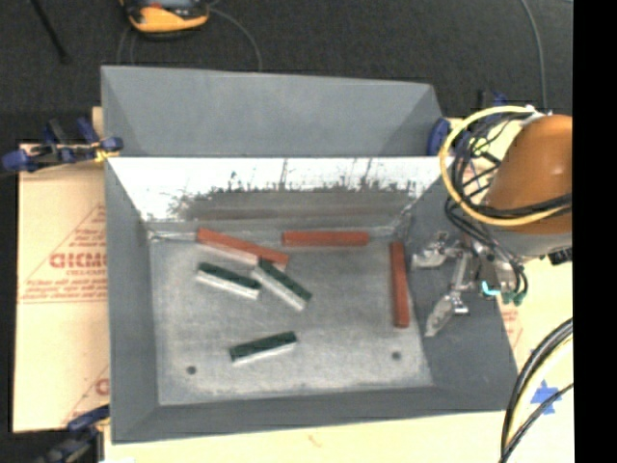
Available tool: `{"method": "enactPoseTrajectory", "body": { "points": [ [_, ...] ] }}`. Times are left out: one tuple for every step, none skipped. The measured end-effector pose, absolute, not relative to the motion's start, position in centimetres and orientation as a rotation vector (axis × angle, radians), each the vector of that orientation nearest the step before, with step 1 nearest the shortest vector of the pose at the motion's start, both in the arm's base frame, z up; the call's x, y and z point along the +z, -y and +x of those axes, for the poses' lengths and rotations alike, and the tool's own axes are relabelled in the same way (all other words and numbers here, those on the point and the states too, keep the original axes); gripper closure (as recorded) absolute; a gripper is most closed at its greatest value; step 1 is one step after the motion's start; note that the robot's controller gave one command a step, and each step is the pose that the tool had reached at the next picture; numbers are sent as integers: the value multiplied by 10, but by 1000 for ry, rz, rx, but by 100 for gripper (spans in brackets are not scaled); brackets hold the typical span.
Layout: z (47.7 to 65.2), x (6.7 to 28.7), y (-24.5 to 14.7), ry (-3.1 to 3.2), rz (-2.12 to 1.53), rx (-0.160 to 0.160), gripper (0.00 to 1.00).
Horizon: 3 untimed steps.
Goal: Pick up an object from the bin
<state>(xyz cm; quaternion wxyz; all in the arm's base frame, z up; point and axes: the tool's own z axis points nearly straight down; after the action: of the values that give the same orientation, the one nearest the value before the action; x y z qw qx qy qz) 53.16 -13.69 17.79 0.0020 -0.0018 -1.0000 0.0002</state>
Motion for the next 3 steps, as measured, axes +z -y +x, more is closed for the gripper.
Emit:
{"method": "enactPoseTrajectory", "body": {
  "points": [
    [534, 182, 136, 3145, 1, 3, 0],
    [565, 132, 146, 3144, 210, 6, 0],
    [577, 97, 152, 3038, 825, 6, 0]
  ]
}}
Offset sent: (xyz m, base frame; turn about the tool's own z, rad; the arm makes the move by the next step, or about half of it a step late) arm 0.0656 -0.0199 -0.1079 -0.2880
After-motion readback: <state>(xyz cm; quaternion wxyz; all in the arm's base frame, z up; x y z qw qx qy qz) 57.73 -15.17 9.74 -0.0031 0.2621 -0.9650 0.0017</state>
